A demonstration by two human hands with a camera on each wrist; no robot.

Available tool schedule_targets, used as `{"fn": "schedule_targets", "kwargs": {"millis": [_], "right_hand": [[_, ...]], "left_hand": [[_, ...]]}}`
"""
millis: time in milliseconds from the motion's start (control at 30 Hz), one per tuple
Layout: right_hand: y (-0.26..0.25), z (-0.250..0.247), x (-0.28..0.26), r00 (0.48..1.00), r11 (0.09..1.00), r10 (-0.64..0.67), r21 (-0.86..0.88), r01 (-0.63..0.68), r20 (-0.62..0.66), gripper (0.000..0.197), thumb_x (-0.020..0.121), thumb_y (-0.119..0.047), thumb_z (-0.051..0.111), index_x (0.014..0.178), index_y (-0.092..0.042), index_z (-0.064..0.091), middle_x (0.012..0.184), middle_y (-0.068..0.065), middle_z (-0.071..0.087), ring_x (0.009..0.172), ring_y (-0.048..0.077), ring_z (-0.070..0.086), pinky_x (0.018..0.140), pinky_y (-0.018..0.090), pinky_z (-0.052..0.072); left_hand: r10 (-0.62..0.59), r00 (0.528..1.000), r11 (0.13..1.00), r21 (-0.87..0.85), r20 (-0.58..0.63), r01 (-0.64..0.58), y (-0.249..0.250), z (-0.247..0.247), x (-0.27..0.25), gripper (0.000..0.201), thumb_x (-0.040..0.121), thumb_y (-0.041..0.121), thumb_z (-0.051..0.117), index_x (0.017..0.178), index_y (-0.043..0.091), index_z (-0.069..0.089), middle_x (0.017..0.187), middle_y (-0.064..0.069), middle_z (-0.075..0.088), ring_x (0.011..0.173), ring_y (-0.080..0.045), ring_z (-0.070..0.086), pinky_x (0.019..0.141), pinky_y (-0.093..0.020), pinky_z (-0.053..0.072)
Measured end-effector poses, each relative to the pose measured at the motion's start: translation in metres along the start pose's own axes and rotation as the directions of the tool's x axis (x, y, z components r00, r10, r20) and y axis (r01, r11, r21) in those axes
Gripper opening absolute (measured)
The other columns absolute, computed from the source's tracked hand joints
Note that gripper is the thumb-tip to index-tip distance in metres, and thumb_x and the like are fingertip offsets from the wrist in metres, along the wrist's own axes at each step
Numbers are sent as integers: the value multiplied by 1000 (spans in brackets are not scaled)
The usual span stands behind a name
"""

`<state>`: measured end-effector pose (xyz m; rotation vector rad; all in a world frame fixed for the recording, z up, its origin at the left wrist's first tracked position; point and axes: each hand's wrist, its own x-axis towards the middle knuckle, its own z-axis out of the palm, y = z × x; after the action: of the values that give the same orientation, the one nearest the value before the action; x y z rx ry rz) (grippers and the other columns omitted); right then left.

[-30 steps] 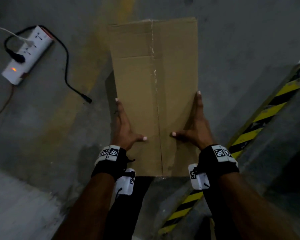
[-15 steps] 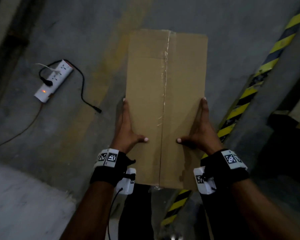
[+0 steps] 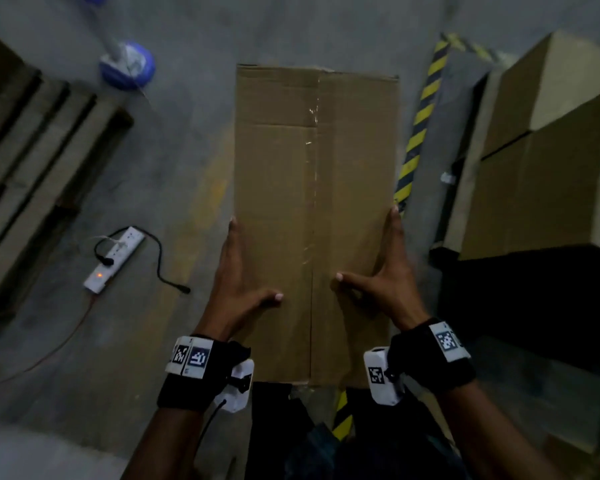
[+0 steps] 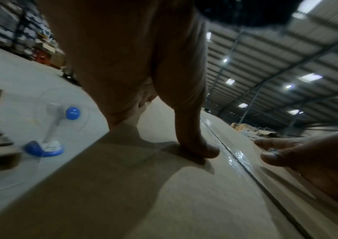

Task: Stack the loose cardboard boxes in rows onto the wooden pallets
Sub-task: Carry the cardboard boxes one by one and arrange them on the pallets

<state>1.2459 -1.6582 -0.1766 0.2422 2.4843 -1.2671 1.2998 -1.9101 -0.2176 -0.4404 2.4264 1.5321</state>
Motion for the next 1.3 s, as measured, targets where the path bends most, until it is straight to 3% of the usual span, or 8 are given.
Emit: {"fn": "schedule_targets", "kwargs": {"millis": [67, 233, 367, 500, 700, 900, 1133, 1300], "right_hand": [[-18, -27, -26, 998, 1000, -16, 14, 17, -64, 138, 60, -24, 93, 155, -38, -6, 163, -10, 10, 137, -2, 17, 116, 30, 22], [-45, -87, -79, 975, 997, -34, 66, 50, -220, 136, 62, -23, 91, 149, -53, -8, 162, -13, 8, 140, 8, 22, 116, 50, 30], [-43, -126, -107, 928, 996, -14, 78, 46, -374, 135, 63, -25, 91, 150, -51, -10, 163, -13, 7, 145, 14, 24, 117, 43, 27], [-23, -163, -128, 869, 991, 56, 131, 10, -492, 136, 63, -26, 91, 148, -53, -11, 164, -10, 8, 145, 18, 25, 117, 45, 27], [29, -252, -160, 773, 976, 163, 213, -36, -613, 132, 66, -26, 90, 152, -46, -8, 163, -8, 11, 144, 17, 25, 112, 34, 24], [100, -343, -183, 648, 961, 242, 270, -59, -722, 132, 65, -26, 90, 152, -47, -7, 163, -9, 12, 144, 15, 25, 117, 45, 27], [171, -417, -219, 460, 928, 366, 352, -118, -809, 128, 69, -24, 88, 154, -41, -6, 162, -9, 16, 130, 0, 25, 108, 27, 25], [226, -461, -233, 297, 890, 456, 427, -159, -839, 130, 65, -32, 89, 152, -46, -6, 161, -10, 18, 134, 3, 26, 114, 39, 30]], "left_hand": [[74, 997, 997, 5, 1, -74, 31, -7, -13, 148, 51, 26, 96, 154, 36, -9, 161, 16, 5, 143, 0, 11, 115, -30, 19], [295, 954, 956, -12, 60, -295, 104, -12, -29, 142, 55, 27, 94, 154, 32, -8, 155, 22, 4, 141, 4, 9, 116, -28, 18], [448, 882, 888, 43, 146, -458, 158, 2, -26, 137, 59, 31, 91, 152, 34, -9, 154, 22, 2, 140, 7, 6, 115, -23, 12], [519, 820, 838, 41, 242, -543, 202, 38, -18, 138, 59, 30, 92, 156, 25, -6, 162, 7, 8, 147, -10, 14, 119, -36, 19], [596, 684, 763, -32, 420, -645, 276, 139, -16, 137, 56, 49, 87, 156, 24, -3, 162, 7, 10, 147, -9, 15, 118, -31, 20], [673, 531, 679, -147, 514, -719, 345, 263, -23, 134, 56, 50, 85, 156, 15, 3, 156, 16, 11, 140, 16, 9, 111, -5, 14], [687, 344, 625, -280, 641, -728, 404, 394, -39, 130, 61, 38, 88, 156, 9, 3, 161, 4, 12, 148, -4, 11, 120, -23, 17], [657, 181, 585, -343, 732, -735, 445, 492, -39, 129, 61, 35, 88, 155, 7, 4, 163, -5, 10, 149, -9, 10, 119, -19, 13]]}}
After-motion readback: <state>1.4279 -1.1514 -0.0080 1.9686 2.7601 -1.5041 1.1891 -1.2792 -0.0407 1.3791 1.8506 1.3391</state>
